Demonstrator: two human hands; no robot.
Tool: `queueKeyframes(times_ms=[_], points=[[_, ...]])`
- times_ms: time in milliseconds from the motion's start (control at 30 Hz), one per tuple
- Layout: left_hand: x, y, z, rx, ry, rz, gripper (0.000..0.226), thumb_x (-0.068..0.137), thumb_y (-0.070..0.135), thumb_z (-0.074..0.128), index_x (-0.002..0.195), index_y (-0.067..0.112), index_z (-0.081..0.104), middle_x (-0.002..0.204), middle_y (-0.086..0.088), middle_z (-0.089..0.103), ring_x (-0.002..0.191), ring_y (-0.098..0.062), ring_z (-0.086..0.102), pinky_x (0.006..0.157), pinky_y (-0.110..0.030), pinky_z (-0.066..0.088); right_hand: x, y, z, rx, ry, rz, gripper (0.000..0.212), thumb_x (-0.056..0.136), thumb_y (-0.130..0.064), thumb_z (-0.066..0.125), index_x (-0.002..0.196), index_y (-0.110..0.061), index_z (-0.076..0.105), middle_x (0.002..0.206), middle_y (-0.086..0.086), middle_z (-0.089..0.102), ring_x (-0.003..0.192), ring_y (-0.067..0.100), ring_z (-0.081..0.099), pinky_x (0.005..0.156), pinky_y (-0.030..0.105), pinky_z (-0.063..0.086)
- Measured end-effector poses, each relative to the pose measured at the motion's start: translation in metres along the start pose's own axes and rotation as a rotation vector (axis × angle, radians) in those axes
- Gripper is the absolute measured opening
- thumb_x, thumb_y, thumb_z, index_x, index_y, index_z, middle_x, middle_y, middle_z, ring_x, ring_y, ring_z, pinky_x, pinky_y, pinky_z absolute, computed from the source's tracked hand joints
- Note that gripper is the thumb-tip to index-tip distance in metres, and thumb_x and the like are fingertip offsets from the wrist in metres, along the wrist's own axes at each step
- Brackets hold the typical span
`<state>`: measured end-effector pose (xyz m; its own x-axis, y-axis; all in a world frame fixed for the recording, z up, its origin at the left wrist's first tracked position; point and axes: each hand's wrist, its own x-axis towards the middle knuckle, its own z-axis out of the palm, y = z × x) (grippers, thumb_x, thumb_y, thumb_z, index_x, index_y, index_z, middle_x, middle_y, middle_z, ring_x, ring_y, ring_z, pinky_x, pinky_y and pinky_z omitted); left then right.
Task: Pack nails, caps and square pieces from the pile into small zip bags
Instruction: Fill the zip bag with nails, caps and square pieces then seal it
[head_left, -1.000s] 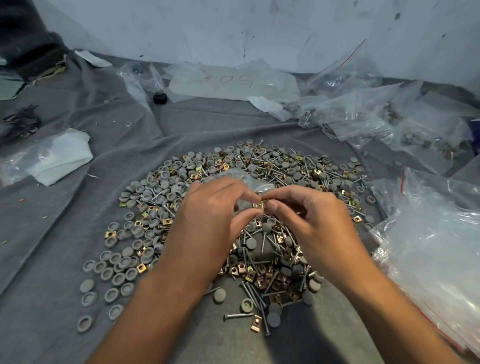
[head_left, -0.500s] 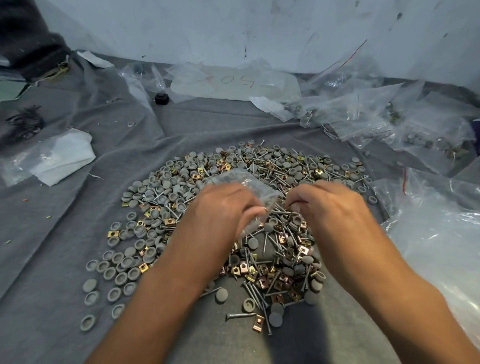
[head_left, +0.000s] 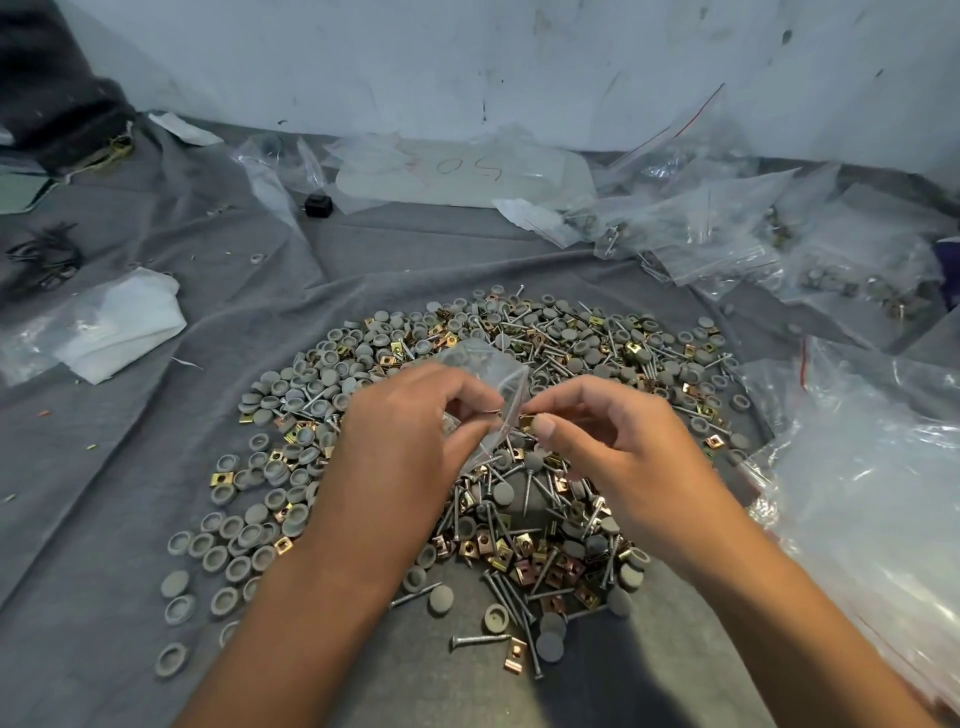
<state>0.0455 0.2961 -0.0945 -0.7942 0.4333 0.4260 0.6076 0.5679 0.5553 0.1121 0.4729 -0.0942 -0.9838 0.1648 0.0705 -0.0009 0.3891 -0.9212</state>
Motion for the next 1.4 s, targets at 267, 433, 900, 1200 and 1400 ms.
queueKeyframes(times_ms=[267, 433, 900, 1200, 1400], points=[[-0.001, 0.01, 0.0, -0.019, -0.032, 0.0, 0.046, 0.075, 0.018, 0.083, 0.118, 0.025, 0.069, 0.108, 0.016, 0.065, 0.086, 0.007, 0.056, 0.088, -0.006, 0.045, -0.003, -0.009, 0.013, -0.265, 0.306, -0.431, 0.014, 0.091, -0.025, 0.068, 0.105, -0.025, 0.068, 0.095, -0.02, 0.066, 0.086, 0.0, 0.064, 0.073, 0.011, 0.048], [-0.002, 0.011, 0.0, 0.021, -0.047, 0.036, 0.049, 0.079, 0.018, 0.08, 0.126, 0.024, 0.066, 0.116, 0.015, 0.063, 0.092, 0.001, 0.058, 0.089, -0.014, 0.05, 0.005, 0.002, 0.021, -0.612, 0.415, -0.423, 0.024, 0.086, -0.025, 0.075, 0.108, -0.019, 0.074, 0.106, 0.0, 0.057, 0.099, 0.017, 0.052, 0.082, 0.02, 0.04], [-0.002, 0.003, 0.001, 0.054, 0.004, 0.006, 0.049, 0.08, 0.015, 0.077, 0.127, 0.021, 0.065, 0.12, 0.011, 0.062, 0.091, 0.002, 0.058, 0.092, -0.001, 0.039, -0.02, 0.022, 0.024, -0.808, -0.367, -0.223, 0.033, 0.081, -0.062, 0.068, 0.106, -0.044, 0.056, 0.098, -0.023, 0.051, 0.093, 0.0, 0.045, 0.075, 0.029, 0.047], [-0.001, 0.003, 0.001, 0.057, 0.005, 0.003, 0.048, 0.082, 0.016, 0.076, 0.129, 0.022, 0.064, 0.12, 0.013, 0.061, 0.09, 0.002, 0.059, 0.086, -0.005, 0.046, -0.018, 0.024, 0.019, -0.775, -0.302, -0.244, 0.015, 0.096, -0.045, 0.059, 0.097, -0.034, 0.049, 0.096, -0.02, 0.047, 0.097, 0.008, 0.048, 0.08, 0.032, 0.049], [-0.002, 0.002, 0.002, 0.049, 0.007, 0.0, 0.049, 0.081, 0.015, 0.077, 0.128, 0.023, 0.065, 0.119, 0.015, 0.061, 0.093, 0.005, 0.056, 0.094, -0.003, 0.039, -0.015, 0.017, 0.022, -0.543, -0.296, -0.251, 0.021, 0.094, -0.025, 0.07, 0.108, -0.031, 0.055, 0.089, -0.015, 0.058, 0.082, 0.005, 0.059, 0.072, 0.031, 0.052]])
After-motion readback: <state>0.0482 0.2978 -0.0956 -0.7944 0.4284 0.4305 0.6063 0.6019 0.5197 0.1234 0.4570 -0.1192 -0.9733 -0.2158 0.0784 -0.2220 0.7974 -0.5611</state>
